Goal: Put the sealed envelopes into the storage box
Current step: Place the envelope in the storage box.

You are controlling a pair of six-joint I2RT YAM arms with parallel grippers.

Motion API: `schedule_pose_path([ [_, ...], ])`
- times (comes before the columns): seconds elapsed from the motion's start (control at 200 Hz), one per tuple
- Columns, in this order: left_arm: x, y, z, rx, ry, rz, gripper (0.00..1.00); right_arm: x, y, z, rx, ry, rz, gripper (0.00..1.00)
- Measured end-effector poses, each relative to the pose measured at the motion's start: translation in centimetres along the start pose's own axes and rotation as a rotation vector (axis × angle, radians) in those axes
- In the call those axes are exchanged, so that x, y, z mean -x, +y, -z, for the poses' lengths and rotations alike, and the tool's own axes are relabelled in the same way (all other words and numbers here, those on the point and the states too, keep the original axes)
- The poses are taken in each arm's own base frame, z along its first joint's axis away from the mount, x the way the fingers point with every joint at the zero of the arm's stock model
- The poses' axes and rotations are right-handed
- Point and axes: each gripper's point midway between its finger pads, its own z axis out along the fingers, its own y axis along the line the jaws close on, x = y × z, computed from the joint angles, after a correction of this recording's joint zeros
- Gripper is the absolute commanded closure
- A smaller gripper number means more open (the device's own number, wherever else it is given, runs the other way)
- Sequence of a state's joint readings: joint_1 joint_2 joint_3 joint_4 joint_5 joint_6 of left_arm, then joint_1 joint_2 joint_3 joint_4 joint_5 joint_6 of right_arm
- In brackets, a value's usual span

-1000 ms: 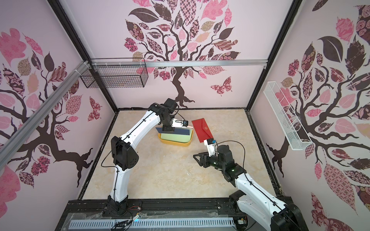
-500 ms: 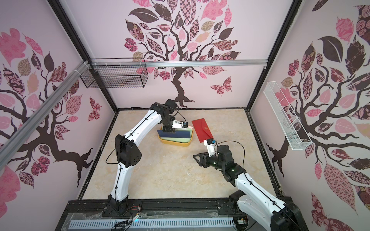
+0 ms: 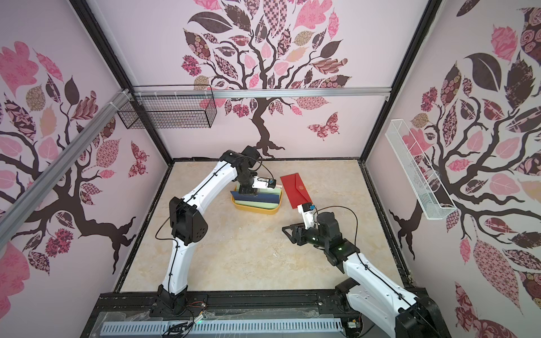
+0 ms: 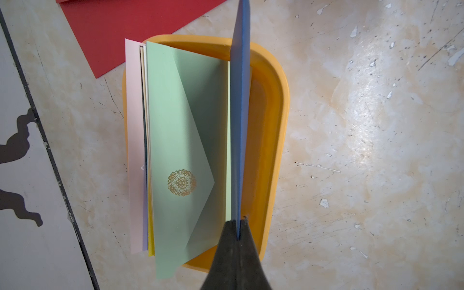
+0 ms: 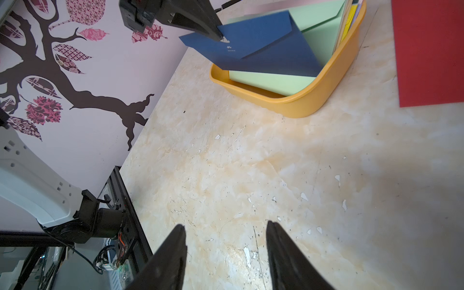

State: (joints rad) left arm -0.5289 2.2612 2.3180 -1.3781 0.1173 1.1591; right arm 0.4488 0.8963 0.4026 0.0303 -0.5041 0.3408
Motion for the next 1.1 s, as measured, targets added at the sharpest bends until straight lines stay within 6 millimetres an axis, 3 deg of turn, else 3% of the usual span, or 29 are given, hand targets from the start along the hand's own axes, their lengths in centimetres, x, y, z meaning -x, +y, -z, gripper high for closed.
schedule_pose_path([
  [0.09, -0.1, 0.3, -0.6, 0.002, 0.005, -0.001, 0.69, 0.0, 0.0, 0.0, 0.0, 0.0, 0.0, 0.45],
  [0.14, -0.1, 0.6, -0.9, 0.014, 0.004, 0.011, 0.62, 0.0, 0.0, 0.0, -0.001, 0.001, -0.001, 0.45],
  [0.435, -0.8, 5.0, -1.8, 0.219, 0.022, 0.031, 0.51, -0.5, -0.5, -0.4, -0.011, 0.021, -0.013, 0.45],
  [0.725, 0.5, 10.3, 2.3, 0.503, -0.07, 0.121, 0.5, -0.4, -0.7, -0.4, -0.022, 0.018, -0.015, 0.45],
  [0.81, 0.6, 11.2, 4.6, 0.587, -0.147, 0.238, 0.4, -0.1, -1.0, -0.3, -0.048, 0.014, -0.026, 0.45],
  [0.88, -0.1, 12.3, 7.8, 0.689, -0.214, 0.396, 0.37, 0.9, -1.3, -0.4, -0.09, 0.001, -0.033, 0.44],
  [1.005, -2.7, 13.4, 15.7, 0.848, -0.356, 0.707, 0.34, 4.2, -2.5, -0.6, -0.207, -0.036, -0.053, 0.44],
  [1.095, -5.3, 12.1, 21.5, 0.926, -0.462, 0.913, 0.34, 7.2, -4.3, -0.6, -0.31, -0.068, -0.089, 0.43],
])
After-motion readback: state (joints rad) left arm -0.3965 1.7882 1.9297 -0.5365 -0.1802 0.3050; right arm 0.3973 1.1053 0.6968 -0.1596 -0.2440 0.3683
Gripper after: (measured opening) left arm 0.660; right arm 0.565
